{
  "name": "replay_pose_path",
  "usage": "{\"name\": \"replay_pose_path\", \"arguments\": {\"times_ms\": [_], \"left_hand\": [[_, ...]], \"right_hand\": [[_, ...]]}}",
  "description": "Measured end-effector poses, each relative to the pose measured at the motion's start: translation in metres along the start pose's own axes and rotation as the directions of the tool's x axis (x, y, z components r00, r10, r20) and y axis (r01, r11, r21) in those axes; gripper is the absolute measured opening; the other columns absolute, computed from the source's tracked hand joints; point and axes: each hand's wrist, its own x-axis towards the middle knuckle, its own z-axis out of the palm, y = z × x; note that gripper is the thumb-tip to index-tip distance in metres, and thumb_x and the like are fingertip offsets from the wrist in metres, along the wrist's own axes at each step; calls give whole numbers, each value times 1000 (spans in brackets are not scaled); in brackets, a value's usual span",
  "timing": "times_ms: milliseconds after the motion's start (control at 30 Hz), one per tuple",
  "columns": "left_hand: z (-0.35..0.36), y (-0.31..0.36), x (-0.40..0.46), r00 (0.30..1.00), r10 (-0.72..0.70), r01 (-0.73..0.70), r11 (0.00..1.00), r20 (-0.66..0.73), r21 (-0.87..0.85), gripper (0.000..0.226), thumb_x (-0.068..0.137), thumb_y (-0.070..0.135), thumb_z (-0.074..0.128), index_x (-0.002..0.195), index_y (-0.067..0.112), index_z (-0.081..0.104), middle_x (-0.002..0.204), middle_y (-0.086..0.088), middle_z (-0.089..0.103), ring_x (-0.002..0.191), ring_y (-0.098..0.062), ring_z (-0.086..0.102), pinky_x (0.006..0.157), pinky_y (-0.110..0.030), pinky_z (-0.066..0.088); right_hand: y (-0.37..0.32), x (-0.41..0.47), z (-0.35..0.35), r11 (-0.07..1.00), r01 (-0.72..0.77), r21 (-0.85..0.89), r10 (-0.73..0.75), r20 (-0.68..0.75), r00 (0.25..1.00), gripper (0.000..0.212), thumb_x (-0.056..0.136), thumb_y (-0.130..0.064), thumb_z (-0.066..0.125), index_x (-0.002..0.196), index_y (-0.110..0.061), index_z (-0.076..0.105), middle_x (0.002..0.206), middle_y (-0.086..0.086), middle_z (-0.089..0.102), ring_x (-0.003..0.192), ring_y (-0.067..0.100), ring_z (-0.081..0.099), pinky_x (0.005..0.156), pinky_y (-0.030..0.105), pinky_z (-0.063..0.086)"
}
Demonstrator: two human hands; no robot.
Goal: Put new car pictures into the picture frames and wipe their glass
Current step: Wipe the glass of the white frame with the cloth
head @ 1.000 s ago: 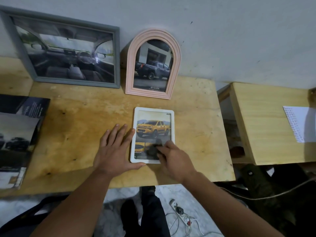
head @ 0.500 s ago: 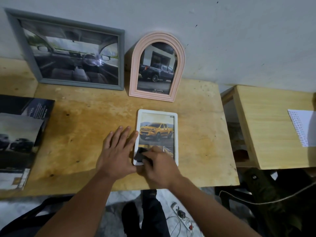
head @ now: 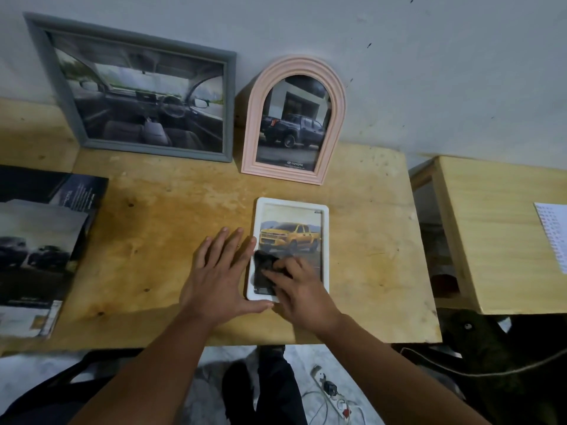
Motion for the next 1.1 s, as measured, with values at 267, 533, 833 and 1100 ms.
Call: {"name": "replay_pose_path", "arguments": {"times_ms": [267,533,833,1100], "left_hand": [[-2,0,2,1000,-7,7,1000,15,-1,135,62,108,24,163,19,20,173,-3,2,159,-26,-8,126,-56,8],[-5,1,1,999,-18,17,999,36,30,133,63,108,23,164,20,19,173,-3,0,160,-27,-7,126,-55,9],[-4,2,-1,1000,-10,10,1000,18,25,134,62,108,26,165,25,5,173,-4,3,160,-27,-5,125,-57,11],[4,-1,1,1000,-19,18,1000,8,13,130,63,103,36,164,27,4,173,-3,3,160,-27,-5,126,-56,11]], "right_hand": [[49,88,-21,943,-278,-183,243,-192,951,31,94,-16,61,123,-16,70,115,7,62,99,34,56,79,50,49],[19,18,-13,989,111,-102,-99,114,989,33,95,-24,58,126,-23,70,119,-1,62,106,29,55,83,44,44],[51,48,-35,977,-200,-78,181,-197,963,36,96,-20,53,127,-13,71,118,8,65,106,33,57,82,50,49],[-6,-1,14,959,-134,249,144,-25,989,33,94,-8,60,126,-10,71,120,10,62,110,29,54,94,39,49]]}}
